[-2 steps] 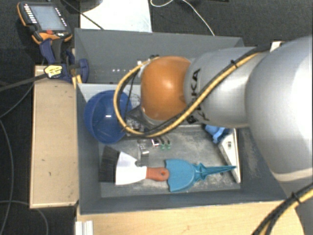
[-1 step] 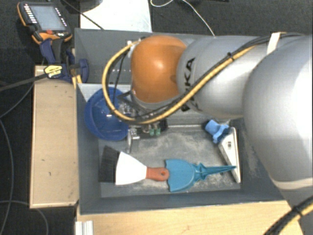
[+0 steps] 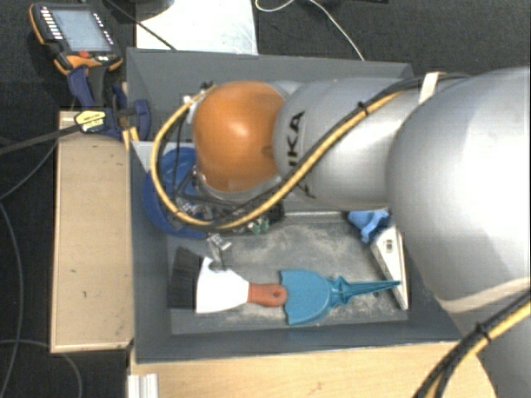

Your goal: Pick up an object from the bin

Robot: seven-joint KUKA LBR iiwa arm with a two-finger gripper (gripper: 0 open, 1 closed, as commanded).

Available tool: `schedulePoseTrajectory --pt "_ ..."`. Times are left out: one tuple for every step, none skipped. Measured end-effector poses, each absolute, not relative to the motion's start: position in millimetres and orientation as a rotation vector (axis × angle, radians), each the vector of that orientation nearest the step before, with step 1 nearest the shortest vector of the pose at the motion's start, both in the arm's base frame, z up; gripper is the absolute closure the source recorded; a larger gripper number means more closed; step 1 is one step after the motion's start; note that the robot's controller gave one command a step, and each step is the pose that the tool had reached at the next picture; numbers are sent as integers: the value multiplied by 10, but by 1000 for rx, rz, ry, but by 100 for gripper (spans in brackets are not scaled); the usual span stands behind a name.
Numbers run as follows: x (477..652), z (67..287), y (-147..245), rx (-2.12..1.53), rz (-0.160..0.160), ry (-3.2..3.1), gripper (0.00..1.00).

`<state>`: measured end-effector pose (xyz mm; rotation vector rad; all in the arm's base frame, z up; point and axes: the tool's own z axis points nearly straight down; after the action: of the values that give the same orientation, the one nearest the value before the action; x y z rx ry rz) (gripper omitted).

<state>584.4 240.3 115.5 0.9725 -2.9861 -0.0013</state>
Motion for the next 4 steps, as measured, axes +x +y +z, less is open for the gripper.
schedulePoseTrajectory --pt "5942 771 2408 706 1 -3077 0" --pt "5900 804 2496 1847 18 -2569 100" --pt "5889 798 2496 1940 19 -2495 100" --pt "5889 812 2490 1956 19 -2482 100"
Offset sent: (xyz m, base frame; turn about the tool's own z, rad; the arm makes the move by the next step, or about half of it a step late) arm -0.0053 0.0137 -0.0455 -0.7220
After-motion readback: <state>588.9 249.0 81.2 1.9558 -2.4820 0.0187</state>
